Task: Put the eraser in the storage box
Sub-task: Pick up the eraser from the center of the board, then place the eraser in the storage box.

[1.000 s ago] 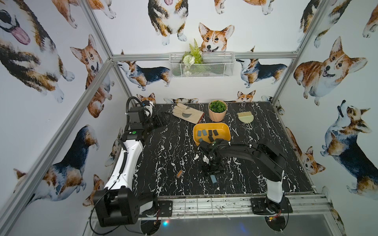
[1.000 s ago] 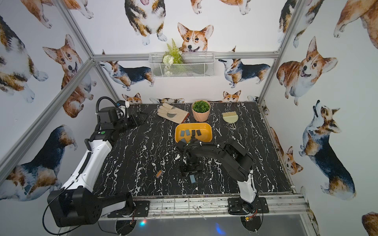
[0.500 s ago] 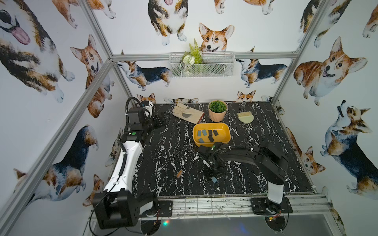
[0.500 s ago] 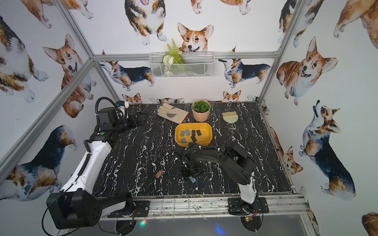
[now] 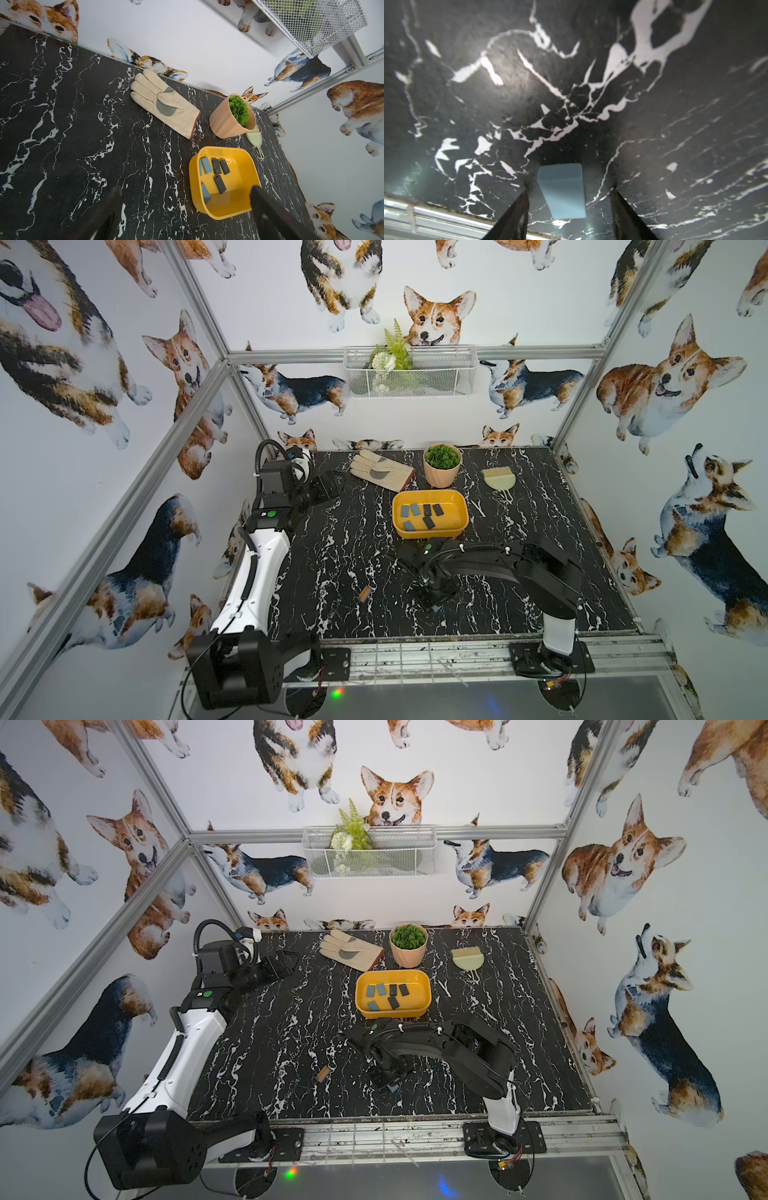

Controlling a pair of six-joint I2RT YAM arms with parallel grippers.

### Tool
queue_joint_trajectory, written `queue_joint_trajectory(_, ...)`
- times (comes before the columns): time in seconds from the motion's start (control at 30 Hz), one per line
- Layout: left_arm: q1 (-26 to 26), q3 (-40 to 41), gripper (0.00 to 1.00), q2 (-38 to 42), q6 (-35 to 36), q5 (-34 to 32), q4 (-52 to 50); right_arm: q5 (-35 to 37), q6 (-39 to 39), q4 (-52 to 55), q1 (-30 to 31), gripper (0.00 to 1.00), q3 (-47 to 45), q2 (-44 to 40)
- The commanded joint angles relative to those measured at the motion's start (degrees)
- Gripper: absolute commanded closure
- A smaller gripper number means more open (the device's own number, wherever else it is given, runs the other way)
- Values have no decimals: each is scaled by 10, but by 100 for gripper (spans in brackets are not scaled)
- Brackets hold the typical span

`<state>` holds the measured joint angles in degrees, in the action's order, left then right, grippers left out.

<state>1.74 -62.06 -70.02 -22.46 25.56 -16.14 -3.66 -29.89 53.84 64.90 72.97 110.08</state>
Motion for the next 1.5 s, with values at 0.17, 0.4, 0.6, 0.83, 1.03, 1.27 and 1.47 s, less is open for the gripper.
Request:
queue_joint_trajectory(0.17,0,3,2,1,11,-5,8,29,17,14,8,46,27,21)
queue_joint_trajectory(0.4,-1,3,2,0,13,-6,8,34,19,21,13,59,33,29)
queue_joint_trajectory(0.6,0,3,2,0,14,-7,8,48,20,25,18,74,37,26)
queue_joint_trajectory(0.83,0,1,2,-2,10,-7,11,99,15,34,20,76,62,-33)
queue_joint_trajectory(1.03,0,-6,2,-9,1,-5,21,123,33,61,-7,75,134,-56)
queue_joint_trajectory(1.27,1,-35,2,-40,-10,-3,36,129,69,59,-118,75,217,-48)
queue_joint_trajectory(1.47,0,-93,2,-102,-15,3,38,110,96,48,-201,74,284,6)
